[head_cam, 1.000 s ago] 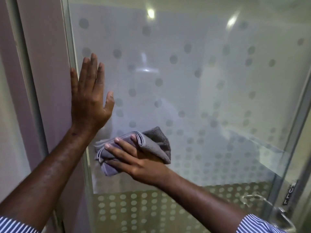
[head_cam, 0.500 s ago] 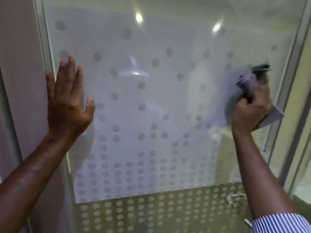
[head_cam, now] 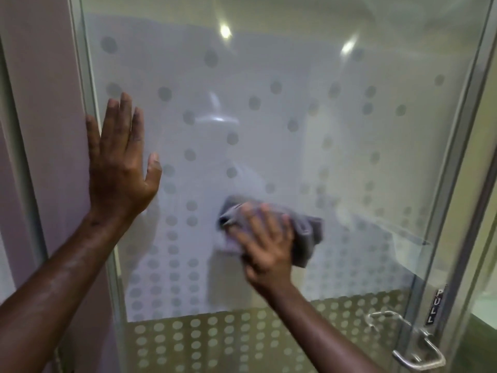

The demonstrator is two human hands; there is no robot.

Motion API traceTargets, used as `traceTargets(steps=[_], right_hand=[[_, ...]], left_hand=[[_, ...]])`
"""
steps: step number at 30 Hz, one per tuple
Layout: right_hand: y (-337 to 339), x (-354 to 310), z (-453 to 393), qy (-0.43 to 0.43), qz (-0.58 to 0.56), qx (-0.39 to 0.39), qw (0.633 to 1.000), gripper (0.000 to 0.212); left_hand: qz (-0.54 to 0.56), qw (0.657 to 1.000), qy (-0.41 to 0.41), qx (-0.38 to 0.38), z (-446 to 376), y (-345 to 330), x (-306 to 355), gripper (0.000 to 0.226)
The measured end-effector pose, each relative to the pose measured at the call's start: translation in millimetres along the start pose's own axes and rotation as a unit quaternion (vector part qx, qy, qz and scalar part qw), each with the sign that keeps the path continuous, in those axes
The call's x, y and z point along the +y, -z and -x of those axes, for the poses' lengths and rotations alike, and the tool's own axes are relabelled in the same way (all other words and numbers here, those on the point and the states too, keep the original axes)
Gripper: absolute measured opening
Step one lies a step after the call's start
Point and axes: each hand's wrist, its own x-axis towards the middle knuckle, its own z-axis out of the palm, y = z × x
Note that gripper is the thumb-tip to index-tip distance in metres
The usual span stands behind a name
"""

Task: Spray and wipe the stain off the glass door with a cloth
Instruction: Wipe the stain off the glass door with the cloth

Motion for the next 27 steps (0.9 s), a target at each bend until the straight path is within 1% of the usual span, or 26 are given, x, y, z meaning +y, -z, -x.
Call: traceTargets(steps=[1,2,3,4,5,6,7,8,10,12,13,14,15,17,18,19,21,23,24,26,27], right_hand=[[-6.3,-12.6,9.9,0.086,-0.027,-0.062,0.994,0.042],[-11.0,-19.8,17.8,0.174,-0.047,-0.119,0.976,0.041],[-14.2,-22.2,23.0,0.254,-0.058,-0.161,0.952,0.039],[-15.2,-21.1,22.7,0.315,-0.062,-0.182,0.929,0.036],[-13.5,-18.5,16.3,0.348,-0.059,-0.19,0.916,0.035],[-10.1,-15.0,4.3,0.354,-0.046,-0.183,0.916,0.035],[-5.3,-11.1,-12.8,0.334,-0.025,-0.16,0.929,0.037],[-0.4,-7.1,-32.8,0.291,-0.001,-0.123,0.949,0.04],[6.9,-2.2,-74.8,0.175,0.058,-0.024,0.982,0.045],[5.6,-5.7,-104.1,0.063,0.093,0.054,0.992,0.043],[2.2,-10.3,-111.1,0.037,0.091,0.071,0.993,0.039],[-1.7,-14.6,-114.1,0.04,0.084,0.076,0.993,0.037],[-4.3,-17.7,-114.7,0.062,0.077,0.069,0.993,0.037],[-3.7,-15.8,-119.4,0.127,0.074,0.043,0.988,0.042],[-1.3,-11.5,-127.4,0.152,0.08,0.042,0.984,0.043],[2.4,-6.3,-139.9,0.166,0.091,0.045,0.981,0.043],[10.7,7.6,-173.4,0.154,0.108,0.057,0.981,0.042],[23.3,31.4,-209.3,0.091,0.135,0.096,0.982,0.038],[32.5,50.0,-224.6,0.037,0.152,0.112,0.981,0.038],[60.6,95.6,-244.1,-0.092,0.166,0.127,0.974,0.049],[77.4,119.5,-245.3,-0.152,0.169,0.141,0.964,0.054]], left_hand=[[0.001,1.0,0.0,0.0,-0.1,0.7,0.0,0.068],[0.002,1.0,0.0,-0.001,-0.1,1.4,0.2,0.069],[0.002,1.0,-0.001,-0.004,-0.2,2.1,0.1,0.069],[0.0,1.0,-0.001,-0.005,-0.3,2.6,-0.1,0.069],[-0.002,1.0,0.001,-0.006,-0.4,3.0,-0.3,0.07],[-0.005,1.0,0.003,-0.007,-0.4,2.7,-0.7,0.071],[-0.008,1.0,0.004,-0.007,-0.4,2.4,-0.8,0.072],[-0.01,1.0,0.004,-0.007,-0.6,1.9,-0.8,0.072],[-0.015,1.0,0.0,-0.008,-1.5,0.9,-0.6,0.073],[-0.021,1.0,-0.005,-0.01,-2.2,0.8,-1.4,0.072],[-0.024,1.0,-0.006,-0.011,-2.2,1.3,-1.8,0.072],[-0.026,1.0,-0.008,-0.011,-2.3,1.7,-2.1,0.072],[-0.027,1.0,-0.009,-0.011,-2.3,2.2,-1.9,0.072],[-0.028,1.0,-0.01,-0.01,-2.2,2.4,-1.6,0.072],[-0.027,1.0,-0.011,-0.008,-2.3,2.2,-1.9,0.071],[-0.027,1.0,-0.012,-0.006,-2.4,2.0,-2.2,0.071],[-0.025,1.0,-0.014,0.001,-2.3,1.8,-2.8,0.071],[-0.022,1.0,-0.012,0.003,-1.8,1.8,-3.5,0.072],[-0.022,1.0,-0.01,0.002,-1.5,1.9,-3.8,0.073],[-0.021,1.0,-0.009,0.004,-1.2,2.2,-3.8,0.072],[-0.021,1.0,-0.009,0.005,-1.1,2.2,-3.5,0.071]])
